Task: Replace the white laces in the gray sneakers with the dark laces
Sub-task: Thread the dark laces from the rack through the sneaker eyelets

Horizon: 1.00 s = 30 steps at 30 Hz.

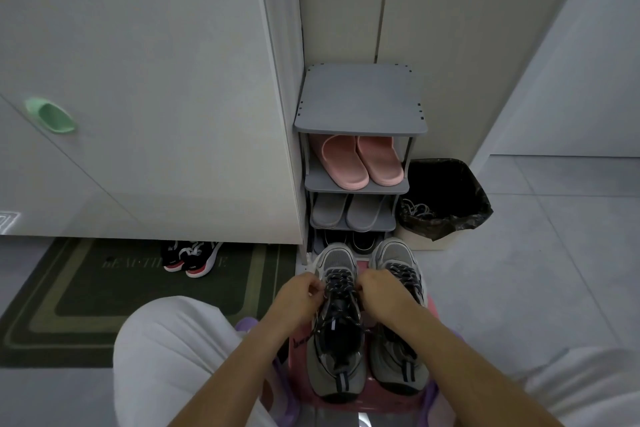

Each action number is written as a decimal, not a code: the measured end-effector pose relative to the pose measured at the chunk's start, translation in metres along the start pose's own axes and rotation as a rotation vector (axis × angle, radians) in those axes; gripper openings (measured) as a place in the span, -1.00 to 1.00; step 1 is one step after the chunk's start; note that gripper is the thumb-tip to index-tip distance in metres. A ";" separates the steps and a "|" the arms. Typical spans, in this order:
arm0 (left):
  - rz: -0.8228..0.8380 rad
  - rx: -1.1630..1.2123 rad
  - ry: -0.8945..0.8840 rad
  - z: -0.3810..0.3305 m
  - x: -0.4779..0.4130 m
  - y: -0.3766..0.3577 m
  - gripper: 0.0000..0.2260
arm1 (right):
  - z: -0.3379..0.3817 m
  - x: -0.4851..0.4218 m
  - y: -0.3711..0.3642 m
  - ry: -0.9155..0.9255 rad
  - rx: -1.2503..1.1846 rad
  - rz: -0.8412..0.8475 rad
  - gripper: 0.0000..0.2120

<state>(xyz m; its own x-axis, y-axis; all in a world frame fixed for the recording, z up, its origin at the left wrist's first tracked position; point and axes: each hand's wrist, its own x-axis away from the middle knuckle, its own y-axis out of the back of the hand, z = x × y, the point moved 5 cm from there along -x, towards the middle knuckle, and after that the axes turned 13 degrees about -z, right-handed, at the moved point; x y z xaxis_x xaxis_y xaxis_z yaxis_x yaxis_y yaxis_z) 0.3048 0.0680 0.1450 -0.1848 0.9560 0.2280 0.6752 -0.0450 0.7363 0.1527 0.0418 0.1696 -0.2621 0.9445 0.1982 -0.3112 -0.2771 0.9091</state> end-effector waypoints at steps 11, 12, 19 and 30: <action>0.052 -0.108 -0.057 -0.008 -0.006 0.007 -0.80 | -0.001 -0.001 -0.001 -0.035 -0.080 -0.045 -0.81; 0.062 -0.106 -0.047 -0.007 -0.007 0.007 -0.81 | 0.000 0.000 0.000 -0.030 -0.083 -0.045 -0.85; 0.126 0.107 0.093 0.003 -0.012 0.007 -0.87 | -0.003 -0.004 0.003 -0.066 -0.106 -0.046 -0.77; 0.017 -0.123 -0.054 -0.009 -0.019 0.000 -0.92 | 0.001 -0.017 -0.006 -0.054 -0.047 -0.025 -0.78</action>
<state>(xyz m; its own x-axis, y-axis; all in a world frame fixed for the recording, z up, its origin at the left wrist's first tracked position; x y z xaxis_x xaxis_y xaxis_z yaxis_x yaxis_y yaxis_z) 0.3023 0.0472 0.1463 -0.1330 0.9689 0.2084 0.5844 -0.0932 0.8061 0.1599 0.0273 0.1607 -0.2042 0.9590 0.1964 -0.3594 -0.2601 0.8962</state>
